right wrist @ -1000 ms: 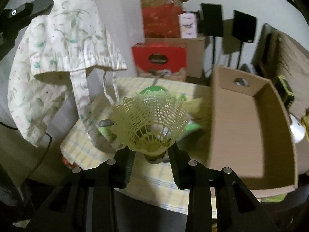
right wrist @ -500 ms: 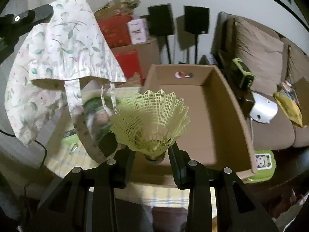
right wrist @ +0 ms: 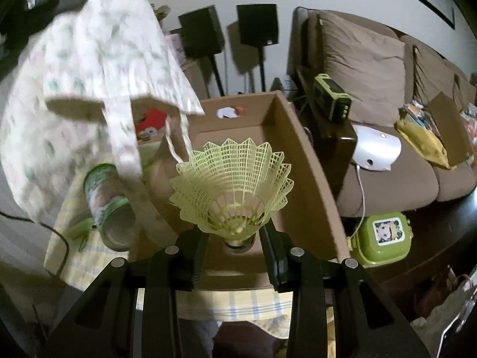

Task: Organize objects
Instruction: 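Lower the tote bag and shuttlecock into the cardboard box and open both grippers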

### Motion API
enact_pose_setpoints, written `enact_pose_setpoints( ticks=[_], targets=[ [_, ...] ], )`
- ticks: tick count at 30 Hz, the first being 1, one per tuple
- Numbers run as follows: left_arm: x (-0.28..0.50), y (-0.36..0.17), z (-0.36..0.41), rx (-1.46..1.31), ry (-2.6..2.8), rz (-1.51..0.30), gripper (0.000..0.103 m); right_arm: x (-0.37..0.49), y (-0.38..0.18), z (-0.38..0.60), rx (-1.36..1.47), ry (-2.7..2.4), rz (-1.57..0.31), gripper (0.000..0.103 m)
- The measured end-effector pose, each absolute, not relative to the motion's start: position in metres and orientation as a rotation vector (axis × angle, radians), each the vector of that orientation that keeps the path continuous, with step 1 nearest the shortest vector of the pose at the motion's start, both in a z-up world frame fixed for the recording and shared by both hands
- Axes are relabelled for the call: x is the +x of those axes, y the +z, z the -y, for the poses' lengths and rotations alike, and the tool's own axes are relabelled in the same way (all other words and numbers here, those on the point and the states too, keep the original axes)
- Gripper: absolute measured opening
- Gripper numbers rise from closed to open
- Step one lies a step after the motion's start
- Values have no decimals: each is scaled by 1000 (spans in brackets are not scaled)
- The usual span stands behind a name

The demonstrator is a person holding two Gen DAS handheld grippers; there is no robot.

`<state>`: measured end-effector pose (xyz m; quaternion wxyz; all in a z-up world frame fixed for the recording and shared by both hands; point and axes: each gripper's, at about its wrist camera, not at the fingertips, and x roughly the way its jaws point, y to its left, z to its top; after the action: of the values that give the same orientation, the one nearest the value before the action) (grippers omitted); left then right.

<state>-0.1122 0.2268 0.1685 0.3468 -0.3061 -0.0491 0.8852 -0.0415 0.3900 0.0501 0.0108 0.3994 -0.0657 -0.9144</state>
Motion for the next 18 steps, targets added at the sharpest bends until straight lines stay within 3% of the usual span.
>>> enact_pose_setpoints(
  ticks=[18],
  targets=[
    [-131,53,-256,-1020,2334,32,3,-62,45,-419,1226,-2908,260,34]
  ],
)
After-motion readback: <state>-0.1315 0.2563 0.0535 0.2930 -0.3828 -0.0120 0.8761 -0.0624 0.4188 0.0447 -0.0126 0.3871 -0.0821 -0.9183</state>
